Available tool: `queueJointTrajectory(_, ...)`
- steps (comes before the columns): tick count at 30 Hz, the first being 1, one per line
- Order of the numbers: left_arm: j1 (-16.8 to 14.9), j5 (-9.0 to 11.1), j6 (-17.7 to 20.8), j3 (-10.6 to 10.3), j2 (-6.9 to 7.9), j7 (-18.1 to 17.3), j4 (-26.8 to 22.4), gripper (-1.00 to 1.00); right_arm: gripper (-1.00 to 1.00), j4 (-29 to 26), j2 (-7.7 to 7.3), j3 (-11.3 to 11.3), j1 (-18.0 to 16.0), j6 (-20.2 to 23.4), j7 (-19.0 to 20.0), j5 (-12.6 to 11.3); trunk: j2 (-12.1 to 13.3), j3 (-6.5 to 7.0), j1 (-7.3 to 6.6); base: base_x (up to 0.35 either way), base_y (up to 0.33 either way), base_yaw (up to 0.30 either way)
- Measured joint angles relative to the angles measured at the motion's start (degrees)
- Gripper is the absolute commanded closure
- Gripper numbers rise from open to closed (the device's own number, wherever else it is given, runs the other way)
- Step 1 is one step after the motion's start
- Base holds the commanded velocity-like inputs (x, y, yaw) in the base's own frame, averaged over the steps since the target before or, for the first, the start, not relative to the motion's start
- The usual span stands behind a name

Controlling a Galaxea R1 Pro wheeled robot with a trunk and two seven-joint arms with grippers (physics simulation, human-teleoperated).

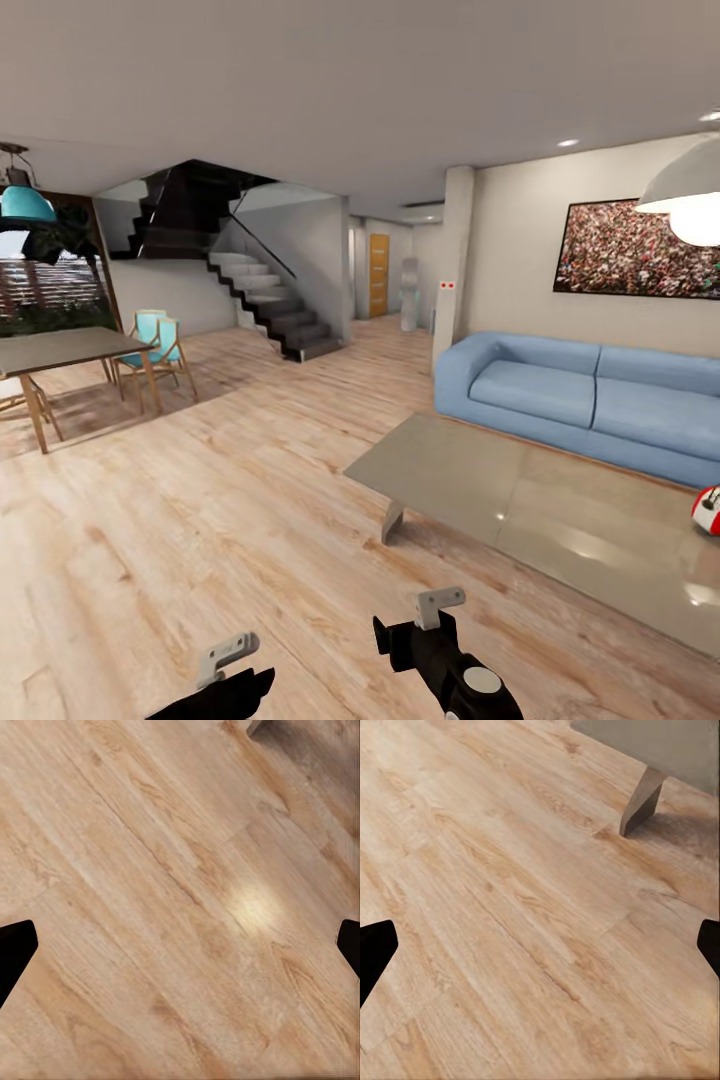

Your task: Turn on the radio receiver that's on the table in the living room.

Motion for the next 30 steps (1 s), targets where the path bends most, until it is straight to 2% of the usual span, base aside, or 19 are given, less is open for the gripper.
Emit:
queueJointTrajectory(21, 0.0, -0.1, 0.5, 0.3, 0.17, -0.2, 0.1, -1.0, -1.0, 0.0, 0.0, 0.0, 0.0, 0.0, 0.0, 0.1, 0.0, 1.22, 0.0, 0.0, 0.0, -0.276)
queueJointTrajectory(30, 0.0, 0.1, 0.4, 0.7, 0.52, -0.3, 1.6, -1.0, -1.0, 0.0, 0.0, 0.0, 0.0, 0.0, 0.0, 0.1, 0.0, 1.75, 0.0, 0.0, 0.0, -0.272)
